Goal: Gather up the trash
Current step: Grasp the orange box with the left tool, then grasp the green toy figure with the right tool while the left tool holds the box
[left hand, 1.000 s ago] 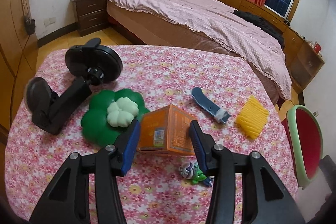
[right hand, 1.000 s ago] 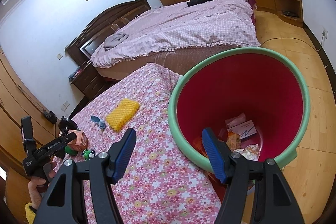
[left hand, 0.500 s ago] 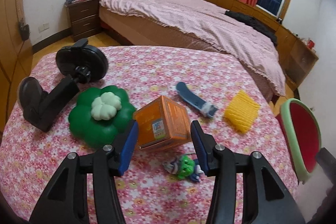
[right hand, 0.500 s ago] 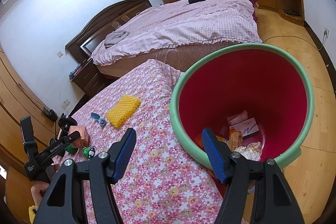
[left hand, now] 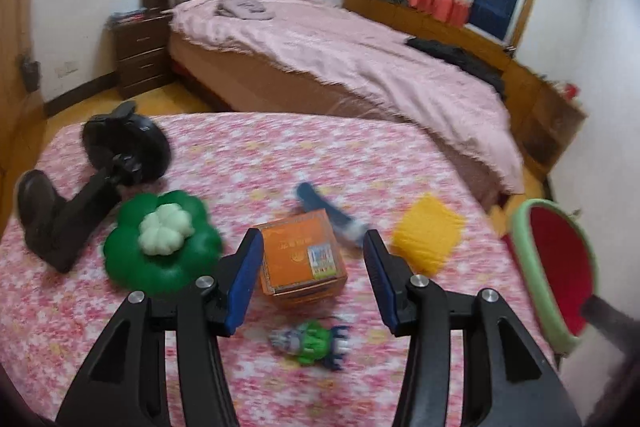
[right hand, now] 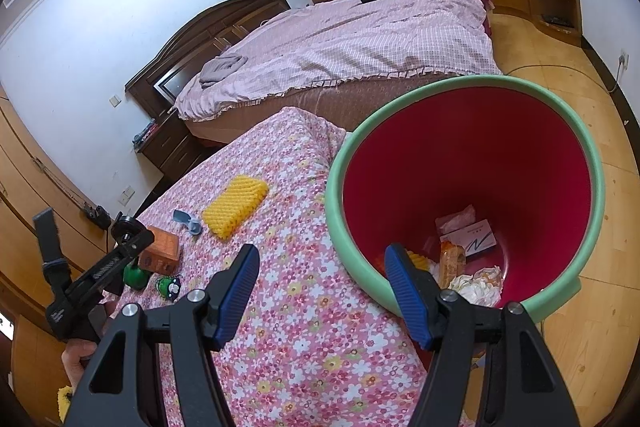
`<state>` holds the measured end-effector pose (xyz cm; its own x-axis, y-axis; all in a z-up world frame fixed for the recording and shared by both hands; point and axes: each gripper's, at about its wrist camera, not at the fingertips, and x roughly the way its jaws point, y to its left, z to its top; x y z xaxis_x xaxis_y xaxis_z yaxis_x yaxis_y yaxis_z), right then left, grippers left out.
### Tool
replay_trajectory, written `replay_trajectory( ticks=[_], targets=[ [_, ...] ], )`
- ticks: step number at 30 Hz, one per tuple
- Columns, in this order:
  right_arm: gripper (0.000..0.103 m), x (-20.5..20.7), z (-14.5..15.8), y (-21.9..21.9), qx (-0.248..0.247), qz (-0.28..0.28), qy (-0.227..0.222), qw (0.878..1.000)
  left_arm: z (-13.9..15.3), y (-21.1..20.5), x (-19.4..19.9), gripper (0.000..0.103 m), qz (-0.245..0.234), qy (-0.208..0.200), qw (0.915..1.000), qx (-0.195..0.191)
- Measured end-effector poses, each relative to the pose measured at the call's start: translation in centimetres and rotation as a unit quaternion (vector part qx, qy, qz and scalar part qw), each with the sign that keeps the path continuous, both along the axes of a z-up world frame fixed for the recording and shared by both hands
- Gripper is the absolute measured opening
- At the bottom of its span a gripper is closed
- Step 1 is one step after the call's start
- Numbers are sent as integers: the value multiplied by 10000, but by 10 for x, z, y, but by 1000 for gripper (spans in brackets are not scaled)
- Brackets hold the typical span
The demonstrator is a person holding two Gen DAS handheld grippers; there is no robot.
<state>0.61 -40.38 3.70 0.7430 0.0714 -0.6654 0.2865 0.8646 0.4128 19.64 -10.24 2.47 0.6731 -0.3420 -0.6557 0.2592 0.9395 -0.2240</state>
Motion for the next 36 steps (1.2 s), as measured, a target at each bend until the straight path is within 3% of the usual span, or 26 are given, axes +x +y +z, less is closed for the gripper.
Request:
replay_trajectory(
  ticks=[6,10,18,21,32,36],
  targets=[
    [68,0,-1,0,12,5,1,10000,3,-8,-5,52,15,12,9999,170],
    [68,1,-5,0,41,-3,30,10000,-4,-10,-2,63,151,115,9992,365],
    [68,1,-8,-3,64,-21,68,10000,-20,-13,7,64,264,408,9982,362],
    [68,0,-7,-2,68,1,81,9999,-22,-14,8,46,309,416,9975,478],
    [68,-1,7,18,13,237,-27,9997,7,21,-16,46,375,201,9987,279],
    [68,1,16,36,-32,452,-87,9989,22,39,-28,46,460,103,9982,370]
  ],
)
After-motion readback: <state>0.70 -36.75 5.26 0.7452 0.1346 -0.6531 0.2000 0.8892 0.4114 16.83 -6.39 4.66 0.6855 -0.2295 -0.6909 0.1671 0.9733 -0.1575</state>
